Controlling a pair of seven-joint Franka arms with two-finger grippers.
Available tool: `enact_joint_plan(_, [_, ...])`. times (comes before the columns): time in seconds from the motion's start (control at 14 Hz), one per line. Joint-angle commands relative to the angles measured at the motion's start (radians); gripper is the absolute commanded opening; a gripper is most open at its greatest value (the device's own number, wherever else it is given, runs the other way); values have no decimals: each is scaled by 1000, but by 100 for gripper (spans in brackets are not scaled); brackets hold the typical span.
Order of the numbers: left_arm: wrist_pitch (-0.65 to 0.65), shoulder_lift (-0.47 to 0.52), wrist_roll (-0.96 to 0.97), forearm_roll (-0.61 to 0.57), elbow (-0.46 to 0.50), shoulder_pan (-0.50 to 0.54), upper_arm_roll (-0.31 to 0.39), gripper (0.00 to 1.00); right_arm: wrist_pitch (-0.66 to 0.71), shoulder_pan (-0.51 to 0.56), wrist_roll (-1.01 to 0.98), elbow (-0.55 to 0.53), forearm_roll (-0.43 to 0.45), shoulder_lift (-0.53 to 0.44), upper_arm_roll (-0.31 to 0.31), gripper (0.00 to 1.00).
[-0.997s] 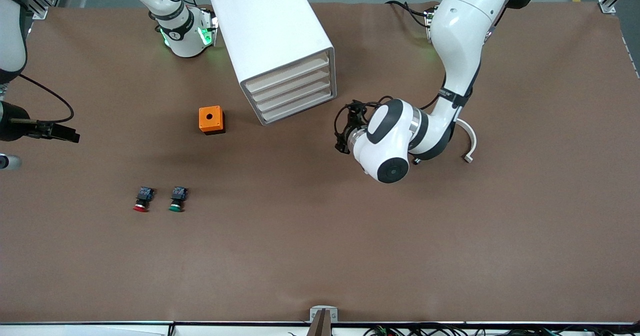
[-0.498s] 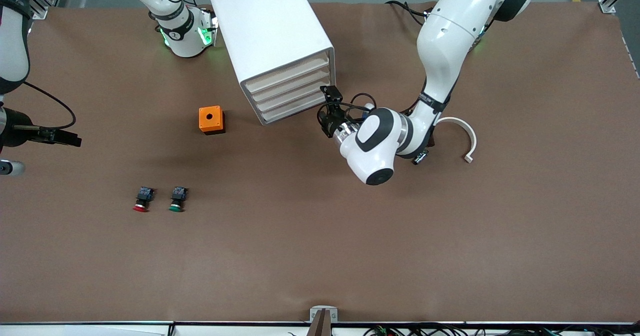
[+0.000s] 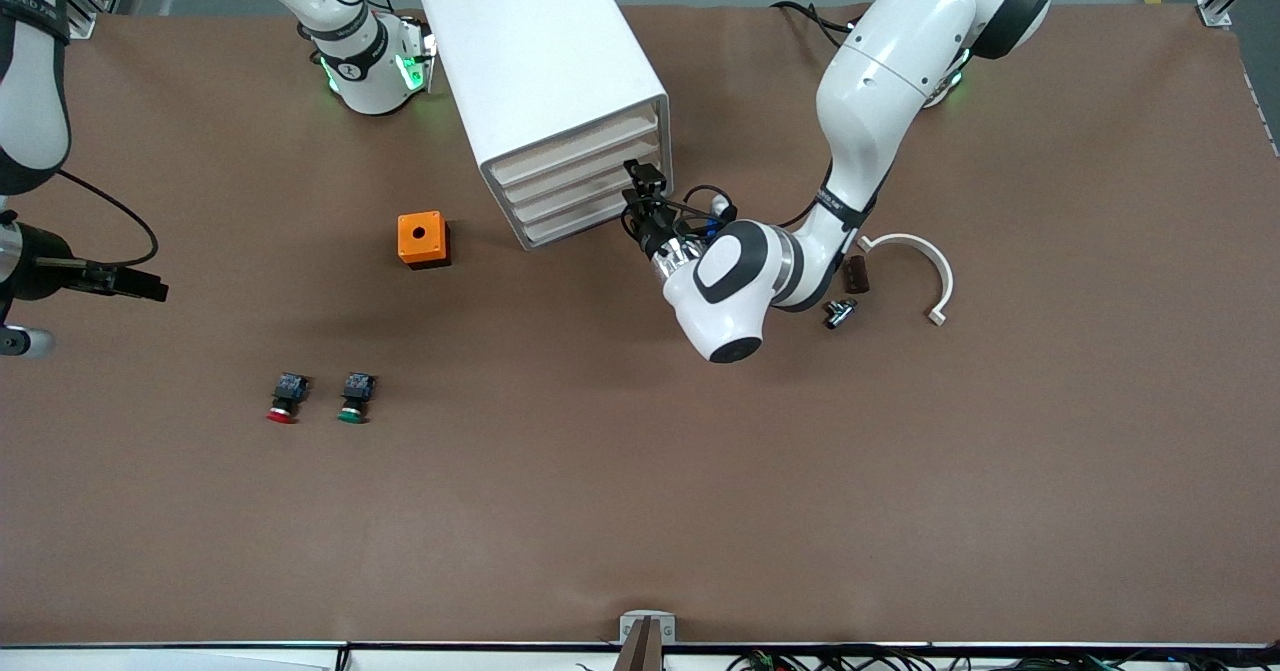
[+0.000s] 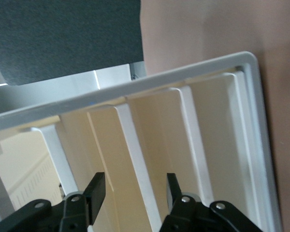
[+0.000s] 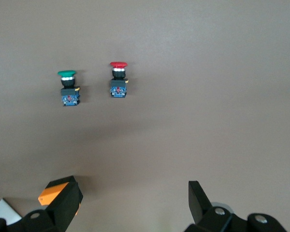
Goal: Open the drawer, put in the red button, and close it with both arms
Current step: 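Pull the drawer open with the left gripper while the right gripper reaches the red button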
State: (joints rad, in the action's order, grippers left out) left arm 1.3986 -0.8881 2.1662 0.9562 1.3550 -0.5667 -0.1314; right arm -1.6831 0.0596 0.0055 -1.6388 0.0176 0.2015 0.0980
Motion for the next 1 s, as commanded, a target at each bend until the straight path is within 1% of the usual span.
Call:
enact_joint_plan(0.0, [-29,-6,15,16,21,-13,-1,57,-102,17,28,-87,-59,-1,-9,100])
enact_joint_plan(0.28, [-30,-25,34,19,21,-28,-1,57,-327,28,28,-237,-71,2,-9,100])
enact_joint_plan(0.43, [-30,-25,34,29,21,-35,-23,56,-453,26,28,-304,-71,19,-9,100])
enact_joint_plan(0.64, [-30,-35,35,30,21,-36,-43,50,-547,20,28,-311,-73,85,-12,100])
enact_joint_plan(0.85, [-29,-51,32,29,21,-47,-43,39,-647,17,31,-311,-74,163,-14,100])
enact_joint_plan(0.93, [-29,-57,32,27,21,-47,-43,37,-662,14,45,-311,-82,179,-14,100])
